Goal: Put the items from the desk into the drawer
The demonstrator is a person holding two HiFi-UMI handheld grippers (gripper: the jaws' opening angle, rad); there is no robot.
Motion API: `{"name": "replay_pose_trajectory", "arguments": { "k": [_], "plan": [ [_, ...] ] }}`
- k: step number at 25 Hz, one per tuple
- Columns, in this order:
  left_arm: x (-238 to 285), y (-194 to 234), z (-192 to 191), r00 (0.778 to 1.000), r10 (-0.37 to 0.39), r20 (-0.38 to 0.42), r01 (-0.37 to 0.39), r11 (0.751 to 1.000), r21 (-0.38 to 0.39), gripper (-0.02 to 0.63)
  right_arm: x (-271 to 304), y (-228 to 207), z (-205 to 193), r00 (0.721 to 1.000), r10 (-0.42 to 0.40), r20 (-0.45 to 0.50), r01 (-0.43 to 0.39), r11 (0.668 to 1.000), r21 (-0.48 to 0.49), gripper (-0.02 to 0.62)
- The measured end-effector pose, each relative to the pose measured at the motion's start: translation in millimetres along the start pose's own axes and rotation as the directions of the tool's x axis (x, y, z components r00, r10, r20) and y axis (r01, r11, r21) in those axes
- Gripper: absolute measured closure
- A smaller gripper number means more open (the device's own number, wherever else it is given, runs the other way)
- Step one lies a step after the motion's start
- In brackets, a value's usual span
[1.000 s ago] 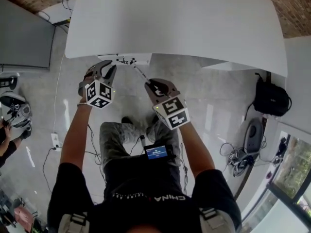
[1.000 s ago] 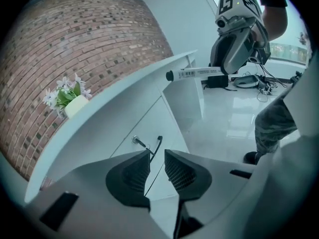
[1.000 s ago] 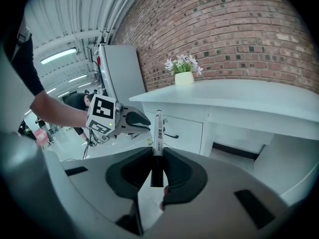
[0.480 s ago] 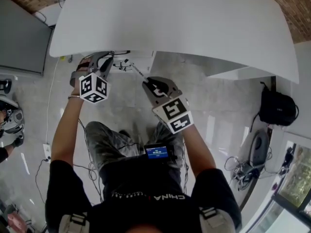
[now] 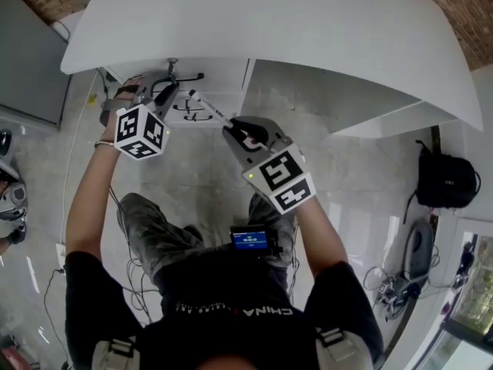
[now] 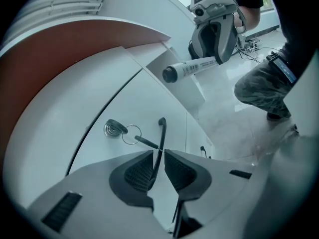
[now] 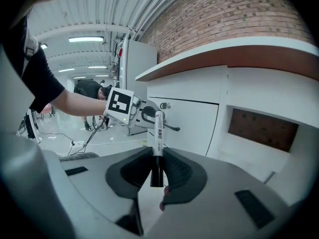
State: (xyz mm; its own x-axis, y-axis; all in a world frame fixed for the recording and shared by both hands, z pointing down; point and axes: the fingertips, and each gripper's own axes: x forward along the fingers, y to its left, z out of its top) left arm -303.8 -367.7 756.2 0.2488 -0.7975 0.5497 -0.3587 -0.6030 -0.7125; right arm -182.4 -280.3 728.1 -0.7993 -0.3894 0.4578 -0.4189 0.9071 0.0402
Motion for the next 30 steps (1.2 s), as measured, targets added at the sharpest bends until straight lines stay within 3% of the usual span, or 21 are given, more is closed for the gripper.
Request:
{"name": "replay_pose_trajectory", "arguments": {
  "k": [2,7,11,24,30],
  "plan": [
    [2,-1,-1,1.0,-0.002,-0.001,0.003,1.0,0.022,0.54,3,1,-2,1.0,0.013,-0.006,-0.013,1.0,-0.014,0.522],
    [8,-3,-1,0.997,0.042,-0.071,-0.03,0.986,0.166,0.569,8,2,-8,1.0,0.015,0.003,-0.015,0.999,-0.041,0.522],
    [11,-5,-3,0.993,0.045,-0.11,-0.025,0.983,0.184,0.574,13,1,-13,1.0,0.012,0.011,-0.011,0.999,-0.043,0.522],
    [5,-9,4,0.992,-0.048,-0.113,0.055,0.996,0.065,0.574,2,-9,-13,1.0,0.024,0.017,-0.024,1.0,-0.001,0.522],
    [-6,-26,6,0.989,-0.083,-0.12,0.088,0.995,0.039,0.572,-8,-8,-4,0.999,0.035,0.014,-0.035,0.999,-0.027,0.522]
  ]
}}
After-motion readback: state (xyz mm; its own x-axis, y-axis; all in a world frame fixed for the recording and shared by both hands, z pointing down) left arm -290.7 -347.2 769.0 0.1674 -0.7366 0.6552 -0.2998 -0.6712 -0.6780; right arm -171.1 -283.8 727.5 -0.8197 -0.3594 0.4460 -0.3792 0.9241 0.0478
